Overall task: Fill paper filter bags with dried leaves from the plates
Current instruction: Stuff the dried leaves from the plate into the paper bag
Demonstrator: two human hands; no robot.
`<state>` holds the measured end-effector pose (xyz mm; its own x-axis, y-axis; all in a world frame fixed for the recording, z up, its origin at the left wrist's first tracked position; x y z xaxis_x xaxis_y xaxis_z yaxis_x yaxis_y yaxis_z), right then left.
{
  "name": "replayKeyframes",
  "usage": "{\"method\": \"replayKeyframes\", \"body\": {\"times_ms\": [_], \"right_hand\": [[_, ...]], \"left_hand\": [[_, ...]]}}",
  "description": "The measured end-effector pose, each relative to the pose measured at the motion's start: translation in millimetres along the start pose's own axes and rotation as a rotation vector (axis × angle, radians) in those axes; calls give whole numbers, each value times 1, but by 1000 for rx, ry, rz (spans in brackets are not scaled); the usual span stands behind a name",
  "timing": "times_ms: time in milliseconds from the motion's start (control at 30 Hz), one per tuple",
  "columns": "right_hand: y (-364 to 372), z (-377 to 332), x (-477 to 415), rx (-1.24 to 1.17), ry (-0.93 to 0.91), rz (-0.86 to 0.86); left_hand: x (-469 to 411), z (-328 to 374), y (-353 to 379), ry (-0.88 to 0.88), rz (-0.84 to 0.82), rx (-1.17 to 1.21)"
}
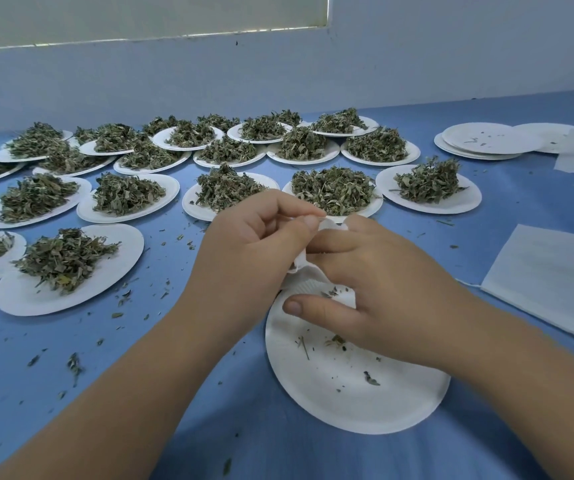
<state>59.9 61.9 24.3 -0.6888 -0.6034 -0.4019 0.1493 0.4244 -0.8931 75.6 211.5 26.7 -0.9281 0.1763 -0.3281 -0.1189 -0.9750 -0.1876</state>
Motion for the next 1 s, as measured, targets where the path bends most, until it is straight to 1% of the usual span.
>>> {"method": "replayKeyframes", "body": {"times_ms": [100, 167, 367, 400, 433, 533, 600, 767, 1000], "right_hand": [[-7, 3, 2, -158, -54, 76], [-14, 5, 3, -234, -25, 119], [-24, 5, 6, -293, 72, 136], [-24, 6, 7, -328, 105, 101], [-24, 8, 7, -344, 157, 32], [-16, 18, 11, -192, 297, -298], [-12, 22, 14, -126, 318, -395], [-9, 24, 18, -71, 327, -494], [-4, 18, 16, -105, 300, -487]], "left_hand": [[-2, -2, -6, -11, 71, -25], [-2, -1, -10, -19, 110, -30], [-5, -1, -13, -44, 166, -8], [-5, -2, -13, -47, 166, -7], [-5, -2, -12, -52, 166, -6], [-5, -2, -11, -62, 168, -14], [-5, -2, -11, -68, 170, -22], [-5, -2, -12, -58, 159, -16], [-4, -2, -9, -57, 148, -13]]}}
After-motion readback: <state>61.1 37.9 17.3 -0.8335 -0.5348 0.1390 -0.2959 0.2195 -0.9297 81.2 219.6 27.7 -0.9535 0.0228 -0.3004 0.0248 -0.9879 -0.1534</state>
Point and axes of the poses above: each hand's wrist, its own x-axis away from the middle knuckle, its own y-axis out of the palm, z = x × y, the point moved 1 cm from there along -x, towards the middle knuckle, and after that the axes turned 4 degrees about -z, right-handed, at the moved point
